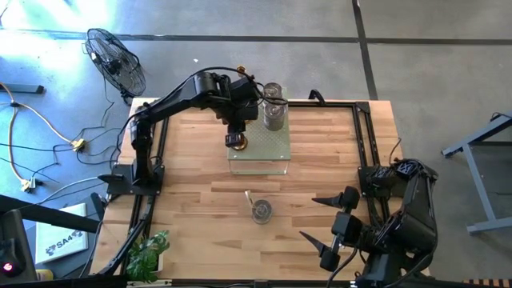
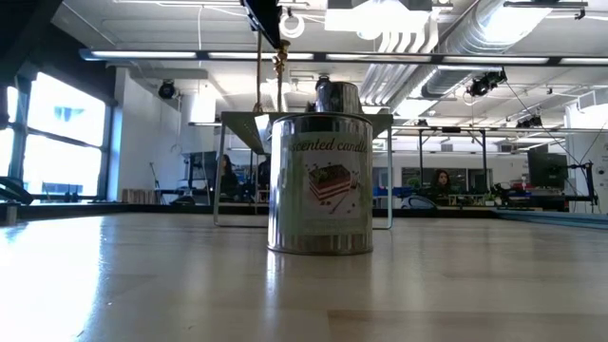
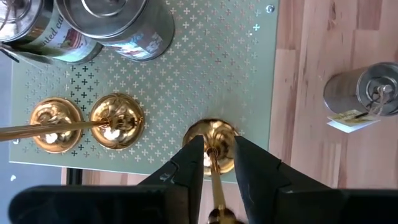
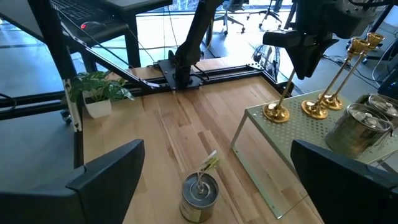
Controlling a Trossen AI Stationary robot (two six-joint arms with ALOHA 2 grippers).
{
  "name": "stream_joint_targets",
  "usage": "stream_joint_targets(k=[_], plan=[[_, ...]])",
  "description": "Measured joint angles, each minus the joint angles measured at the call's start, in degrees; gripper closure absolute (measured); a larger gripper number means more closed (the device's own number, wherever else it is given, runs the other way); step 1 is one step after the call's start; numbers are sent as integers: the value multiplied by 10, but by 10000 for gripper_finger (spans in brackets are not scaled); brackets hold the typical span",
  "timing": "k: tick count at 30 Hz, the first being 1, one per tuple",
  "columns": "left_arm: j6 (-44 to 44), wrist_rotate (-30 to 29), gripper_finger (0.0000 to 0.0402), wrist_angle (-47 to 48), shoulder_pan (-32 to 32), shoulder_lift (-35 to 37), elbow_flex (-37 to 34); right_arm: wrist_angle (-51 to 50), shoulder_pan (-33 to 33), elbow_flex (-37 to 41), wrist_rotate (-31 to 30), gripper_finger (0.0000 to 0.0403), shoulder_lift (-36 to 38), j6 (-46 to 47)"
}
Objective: Pick & Place candle stick holders
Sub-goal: Put the gold candle holder on the shelf aligned with the other gold candle holder, then put the green scented candle on the shelf aligned with the other brown scented candle
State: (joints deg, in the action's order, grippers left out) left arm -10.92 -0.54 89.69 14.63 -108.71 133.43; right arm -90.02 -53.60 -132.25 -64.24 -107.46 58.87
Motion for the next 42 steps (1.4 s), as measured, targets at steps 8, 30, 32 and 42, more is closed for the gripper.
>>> stream_joint_targets(k=[8,30,32,42], plan=[[0,0,319,-7,0,0,0,0,0,0,-1,6,0,0],[1,1,318,-120,0,0,0,0,0,0,13,5,0,-4],[0,6,318,-134,0,0,0,0,0,0,16,4,0,-5],[-9,44,318,-210,0,1,0,0,0,0,22,4,0,-9]])
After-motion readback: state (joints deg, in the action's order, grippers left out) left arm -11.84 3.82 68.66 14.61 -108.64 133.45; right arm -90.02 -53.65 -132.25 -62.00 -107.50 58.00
